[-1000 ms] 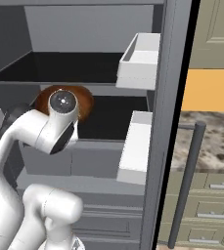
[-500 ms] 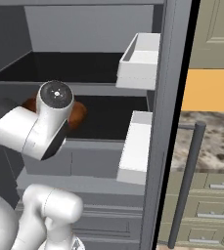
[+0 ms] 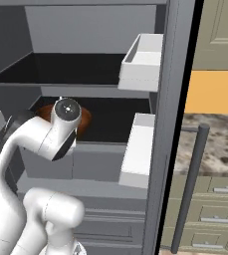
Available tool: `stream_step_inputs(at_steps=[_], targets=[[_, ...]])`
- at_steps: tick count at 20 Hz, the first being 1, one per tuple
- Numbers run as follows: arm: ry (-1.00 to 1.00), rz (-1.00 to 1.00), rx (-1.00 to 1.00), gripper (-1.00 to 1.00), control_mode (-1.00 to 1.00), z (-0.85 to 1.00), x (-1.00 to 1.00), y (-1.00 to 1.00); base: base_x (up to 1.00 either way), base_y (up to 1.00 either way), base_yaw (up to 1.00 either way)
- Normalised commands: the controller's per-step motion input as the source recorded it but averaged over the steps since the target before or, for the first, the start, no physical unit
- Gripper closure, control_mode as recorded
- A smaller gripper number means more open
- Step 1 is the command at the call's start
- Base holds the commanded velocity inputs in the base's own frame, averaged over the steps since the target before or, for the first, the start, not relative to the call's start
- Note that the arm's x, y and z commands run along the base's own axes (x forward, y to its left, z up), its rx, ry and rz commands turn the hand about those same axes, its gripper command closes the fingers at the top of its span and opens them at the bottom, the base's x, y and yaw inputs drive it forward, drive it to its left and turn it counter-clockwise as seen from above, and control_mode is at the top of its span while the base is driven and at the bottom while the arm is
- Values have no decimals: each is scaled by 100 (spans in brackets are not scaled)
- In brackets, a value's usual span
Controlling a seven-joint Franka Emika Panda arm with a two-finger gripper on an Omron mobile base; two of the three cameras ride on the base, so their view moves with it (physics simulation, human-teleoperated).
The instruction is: Move the mug from next to the sink to the open cabinet. Then, move the bowl with the carrot to the fridge to clear the area for faucet cleaning.
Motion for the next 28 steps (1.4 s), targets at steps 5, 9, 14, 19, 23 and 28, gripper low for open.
stream_step_inputs(at_steps=[5, 9, 14, 19, 23, 28], targets=[[-4, 0, -1, 100, -100, -1, 69, 11, 0, 0, 0], [7, 0, -2, 100, -100, -16, 14, 0, 0, 0, 0], [5, 0, -8, 100, -100, -38, 40, 0, 0, 0, 0], [0, -6, -7, 100, -100, -8, 82, 0, 0, 0, 0], [5, -3, 0, 100, -100, -11, 62, 0, 0, 0, 0], [0, -3, 0, -100, -100, -3, 69, 0, 0, 0, 0]])
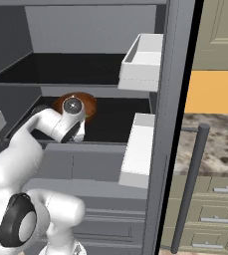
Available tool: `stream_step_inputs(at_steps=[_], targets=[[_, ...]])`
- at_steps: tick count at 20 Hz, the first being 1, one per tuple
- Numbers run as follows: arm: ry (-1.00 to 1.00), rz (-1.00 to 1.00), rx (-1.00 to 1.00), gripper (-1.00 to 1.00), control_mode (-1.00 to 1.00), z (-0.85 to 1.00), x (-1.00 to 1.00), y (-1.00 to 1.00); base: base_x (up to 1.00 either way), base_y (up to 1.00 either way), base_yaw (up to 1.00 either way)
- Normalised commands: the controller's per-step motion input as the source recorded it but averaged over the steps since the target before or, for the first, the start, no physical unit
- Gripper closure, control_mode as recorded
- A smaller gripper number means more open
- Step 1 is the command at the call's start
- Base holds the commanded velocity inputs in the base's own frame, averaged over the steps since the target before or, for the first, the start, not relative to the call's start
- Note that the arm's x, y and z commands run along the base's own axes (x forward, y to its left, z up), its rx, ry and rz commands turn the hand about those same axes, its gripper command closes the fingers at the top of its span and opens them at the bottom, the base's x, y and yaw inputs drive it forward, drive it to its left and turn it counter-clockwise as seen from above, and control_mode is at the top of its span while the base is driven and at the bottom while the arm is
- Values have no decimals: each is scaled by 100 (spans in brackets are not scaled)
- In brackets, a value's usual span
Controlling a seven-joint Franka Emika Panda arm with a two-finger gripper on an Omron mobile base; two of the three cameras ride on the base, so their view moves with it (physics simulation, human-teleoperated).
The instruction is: Move the mug from next to the sink to the open cabinet. Then, move the bowl with the carrot to the fridge to clear the area for faucet cleaning.
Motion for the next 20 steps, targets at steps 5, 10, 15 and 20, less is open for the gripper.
stream_step_inputs(at_steps=[5, 10, 15, 20], targets=[[-1, 0, 0, -100, -100, 0, -6, 0, 0, 0, 0], [-39, -4, -4, -100, -100, 63, -86, 0, 0, 0, 0], [-53, -6, -5, -100, -100, 97, -100, 0, 0, 0, 0], [-32, -10, 4, -100, -100, 69, -100, 0, 0, 0, 0]])
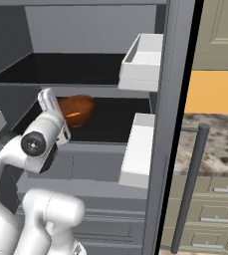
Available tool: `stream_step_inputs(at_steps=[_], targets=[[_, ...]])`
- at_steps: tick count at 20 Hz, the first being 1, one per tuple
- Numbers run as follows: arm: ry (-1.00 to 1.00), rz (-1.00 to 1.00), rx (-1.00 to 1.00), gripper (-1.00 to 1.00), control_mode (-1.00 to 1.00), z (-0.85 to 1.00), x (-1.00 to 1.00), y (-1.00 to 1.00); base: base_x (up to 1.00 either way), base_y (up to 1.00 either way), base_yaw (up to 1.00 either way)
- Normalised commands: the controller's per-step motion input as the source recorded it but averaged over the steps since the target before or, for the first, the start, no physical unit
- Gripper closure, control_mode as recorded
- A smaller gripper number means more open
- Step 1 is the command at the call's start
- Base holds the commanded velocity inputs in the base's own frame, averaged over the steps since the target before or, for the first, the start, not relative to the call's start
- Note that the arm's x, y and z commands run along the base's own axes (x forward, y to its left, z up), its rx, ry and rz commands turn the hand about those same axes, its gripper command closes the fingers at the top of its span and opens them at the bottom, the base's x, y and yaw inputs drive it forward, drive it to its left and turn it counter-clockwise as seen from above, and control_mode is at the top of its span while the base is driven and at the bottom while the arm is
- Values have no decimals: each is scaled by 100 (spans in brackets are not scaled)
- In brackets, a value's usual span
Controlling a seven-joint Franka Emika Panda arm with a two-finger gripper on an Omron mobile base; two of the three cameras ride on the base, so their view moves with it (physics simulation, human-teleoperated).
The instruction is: Move the mug from next to the sink to the open cabinet. Then, move the bowl with the carrot to the fridge to clear the area for faucet cleaning.
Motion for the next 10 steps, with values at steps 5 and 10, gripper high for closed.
stream_step_inputs(at_steps=[5, 10], targets=[[-3, -18, 21, -100, -100, 55, -100, -6, 0, 0, 0], [1, -10, 7, -100, -100, -10, -100, 0, 0, 0, 0]])
